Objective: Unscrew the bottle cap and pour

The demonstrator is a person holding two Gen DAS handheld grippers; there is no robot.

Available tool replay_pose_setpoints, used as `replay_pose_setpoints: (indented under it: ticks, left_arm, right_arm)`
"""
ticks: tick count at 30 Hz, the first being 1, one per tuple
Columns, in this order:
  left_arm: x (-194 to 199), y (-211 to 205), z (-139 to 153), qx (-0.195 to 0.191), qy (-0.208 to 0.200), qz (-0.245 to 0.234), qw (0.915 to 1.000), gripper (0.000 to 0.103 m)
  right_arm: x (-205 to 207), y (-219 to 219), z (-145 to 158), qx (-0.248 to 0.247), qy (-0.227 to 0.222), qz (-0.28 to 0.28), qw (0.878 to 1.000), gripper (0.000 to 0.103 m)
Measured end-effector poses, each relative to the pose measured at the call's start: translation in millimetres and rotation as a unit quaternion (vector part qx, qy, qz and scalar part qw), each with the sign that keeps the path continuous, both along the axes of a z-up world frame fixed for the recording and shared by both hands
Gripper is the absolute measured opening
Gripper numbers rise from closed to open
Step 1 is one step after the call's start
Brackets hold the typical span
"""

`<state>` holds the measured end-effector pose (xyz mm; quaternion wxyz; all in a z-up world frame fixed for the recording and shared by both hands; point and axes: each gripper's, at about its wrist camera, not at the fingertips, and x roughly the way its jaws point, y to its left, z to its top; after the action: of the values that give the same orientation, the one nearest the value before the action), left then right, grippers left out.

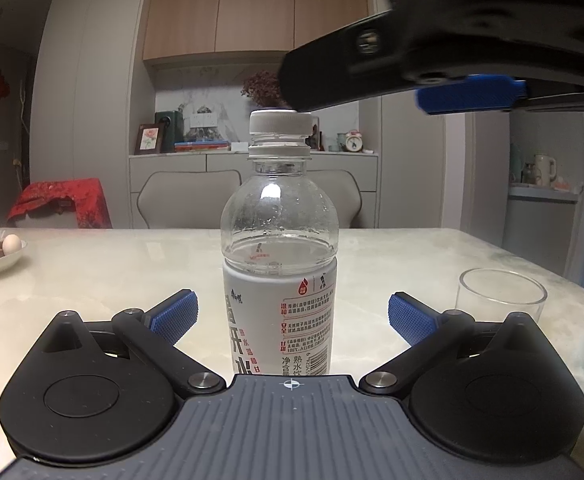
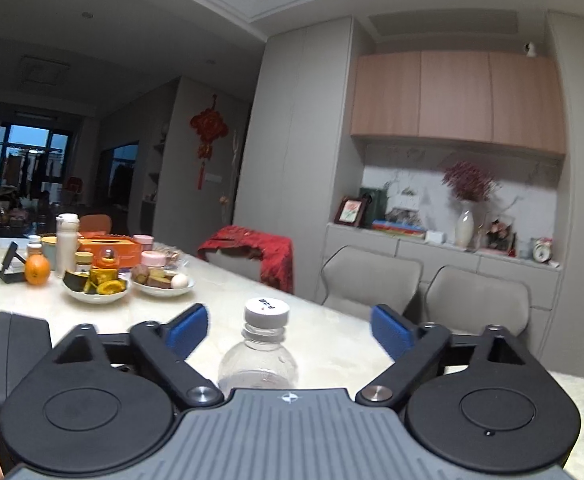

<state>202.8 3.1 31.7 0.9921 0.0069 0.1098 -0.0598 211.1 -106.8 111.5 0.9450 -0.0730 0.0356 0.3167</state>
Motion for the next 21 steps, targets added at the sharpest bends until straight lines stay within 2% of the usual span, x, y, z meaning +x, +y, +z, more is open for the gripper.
replay_pose_setpoints:
  ticks: [3,6,7,9,14,17,19,21]
  left_arm:
    - [1,0,0,0.0,0.002,-0.004,1.0,0.101]
    - [3,0,0,-0.002,0.007,-0.006,1.0,0.091]
    - [4,0,0,-0.003,0.01,-0.008,0.9999,0.084]
    - [5,1,-1,-0.006,0.016,-0.01,0.9998,0.077]
    - [8,4,-1,-0.014,0.024,-0.006,0.9996,0.073]
    - [7,3,-2,-0.013,0.024,-0.005,0.9996,0.073]
    - [7,3,-2,-0.013,0.024,-0.005,0.9996,0.073]
    - [8,3,-1,-0.013,0.025,-0.005,0.9996,0.073]
  right_arm:
    - [6,4,1,-0.003,0.008,0.008,1.0,0.082]
    - [10,7,2,-0.007,0.011,0.013,1.0,0.082]
    - [12,8,2,-0.009,0.013,0.014,1.0,0.082]
    - [15,10,2,-0.012,0.015,0.017,1.0,0.081]
    - [23,16,3,-0.02,0.02,0.025,0.999,0.073]
    - [27,19,4,-0.024,0.024,0.03,0.999,0.061]
    - [30,22,4,-0.027,0.026,0.033,0.999,0.048]
    - [33,24,5,-0.03,0.028,0.036,0.998,0.046]
